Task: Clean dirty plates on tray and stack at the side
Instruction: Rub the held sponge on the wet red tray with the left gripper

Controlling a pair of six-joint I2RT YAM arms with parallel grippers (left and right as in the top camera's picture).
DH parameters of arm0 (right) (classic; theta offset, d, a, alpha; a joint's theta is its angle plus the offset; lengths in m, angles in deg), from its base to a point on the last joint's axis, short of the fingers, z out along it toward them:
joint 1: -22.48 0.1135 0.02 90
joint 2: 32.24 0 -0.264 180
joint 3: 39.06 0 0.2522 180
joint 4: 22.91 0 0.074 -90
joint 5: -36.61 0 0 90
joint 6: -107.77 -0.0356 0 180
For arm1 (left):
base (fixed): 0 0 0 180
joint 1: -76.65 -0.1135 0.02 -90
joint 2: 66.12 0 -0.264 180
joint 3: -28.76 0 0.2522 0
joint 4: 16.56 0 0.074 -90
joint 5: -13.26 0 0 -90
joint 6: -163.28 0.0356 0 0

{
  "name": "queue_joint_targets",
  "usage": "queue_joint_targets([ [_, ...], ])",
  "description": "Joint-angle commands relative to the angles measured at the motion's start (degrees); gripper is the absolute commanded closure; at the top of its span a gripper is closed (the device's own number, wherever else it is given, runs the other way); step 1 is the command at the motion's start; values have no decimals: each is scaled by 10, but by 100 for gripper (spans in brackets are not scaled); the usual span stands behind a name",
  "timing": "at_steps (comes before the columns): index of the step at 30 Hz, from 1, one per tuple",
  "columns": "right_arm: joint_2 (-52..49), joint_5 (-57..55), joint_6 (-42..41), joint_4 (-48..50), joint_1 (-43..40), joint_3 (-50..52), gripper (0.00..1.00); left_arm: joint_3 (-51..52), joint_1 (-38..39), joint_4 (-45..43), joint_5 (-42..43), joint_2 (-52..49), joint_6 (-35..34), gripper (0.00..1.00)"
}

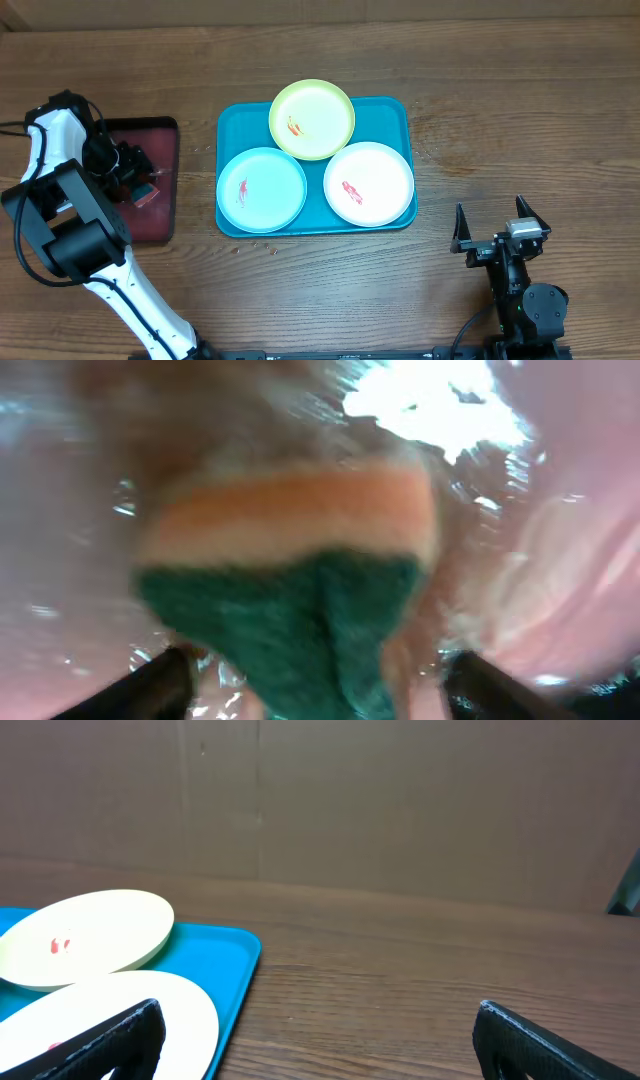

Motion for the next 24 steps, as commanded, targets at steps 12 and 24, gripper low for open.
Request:
queue_joint_targets([
  [12, 6, 3, 0, 3, 2, 6, 0, 10, 4, 19, 70, -26, -4, 0],
  [24, 6, 3, 0, 3, 2, 6, 0, 11, 4, 67, 70, -26, -4, 75],
])
